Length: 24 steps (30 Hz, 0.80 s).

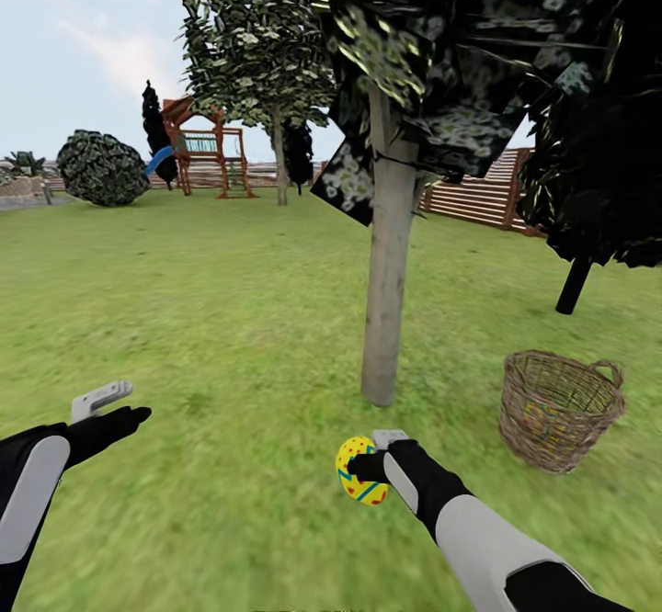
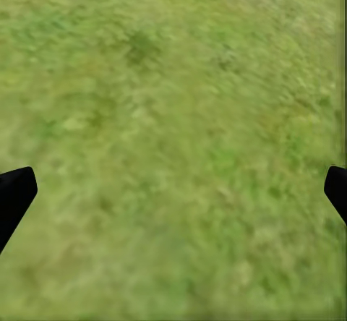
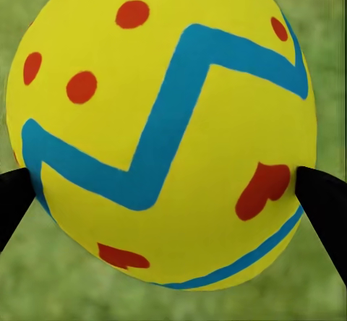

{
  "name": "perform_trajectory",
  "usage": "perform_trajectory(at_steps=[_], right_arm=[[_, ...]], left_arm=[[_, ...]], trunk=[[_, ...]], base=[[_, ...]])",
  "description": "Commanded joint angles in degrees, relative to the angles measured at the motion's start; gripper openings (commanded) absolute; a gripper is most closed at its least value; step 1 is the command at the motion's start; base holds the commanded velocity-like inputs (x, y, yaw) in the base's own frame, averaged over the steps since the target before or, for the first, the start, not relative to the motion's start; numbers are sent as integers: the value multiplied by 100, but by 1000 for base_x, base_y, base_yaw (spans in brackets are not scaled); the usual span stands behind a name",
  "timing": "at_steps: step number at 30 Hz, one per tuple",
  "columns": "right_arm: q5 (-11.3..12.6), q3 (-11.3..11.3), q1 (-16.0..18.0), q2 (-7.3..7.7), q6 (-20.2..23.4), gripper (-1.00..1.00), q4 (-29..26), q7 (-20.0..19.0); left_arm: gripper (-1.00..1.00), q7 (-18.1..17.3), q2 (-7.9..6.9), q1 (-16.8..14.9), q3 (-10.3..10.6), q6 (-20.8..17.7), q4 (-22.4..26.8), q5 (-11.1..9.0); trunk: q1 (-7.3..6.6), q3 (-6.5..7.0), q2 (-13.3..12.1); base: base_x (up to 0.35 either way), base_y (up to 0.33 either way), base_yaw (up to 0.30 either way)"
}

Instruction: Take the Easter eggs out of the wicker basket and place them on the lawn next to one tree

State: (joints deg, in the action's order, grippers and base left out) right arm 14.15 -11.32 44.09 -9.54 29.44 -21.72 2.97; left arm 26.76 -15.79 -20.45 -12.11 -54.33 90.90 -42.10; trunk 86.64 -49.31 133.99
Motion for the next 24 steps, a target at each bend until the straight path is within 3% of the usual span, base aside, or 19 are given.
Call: perform_trajectory(at_steps=[1,10,14,24], right_arm=[[53,-45,4,-5,21,-100,-7,29],[53,-45,3,-46,18,-100,-5,24],[53,-53,6,-46,18,-100,0,27],[53,-54,3,-46,17,-100,10,20]], left_arm=[[100,51,-2,-3,-2,-18,6,-62],[100,17,-43,-3,-4,-32,52,-61],[100,10,-162,-3,-10,-33,58,-83],[100,4,-195,-3,-15,-34,56,-90]], trunk=[[21,-31,44],[43,-61,85],[43,-61,85],[43,-61,85]], base=[[0,0,-141],[19,8,-28],[235,144,-1],[275,218,-164]])
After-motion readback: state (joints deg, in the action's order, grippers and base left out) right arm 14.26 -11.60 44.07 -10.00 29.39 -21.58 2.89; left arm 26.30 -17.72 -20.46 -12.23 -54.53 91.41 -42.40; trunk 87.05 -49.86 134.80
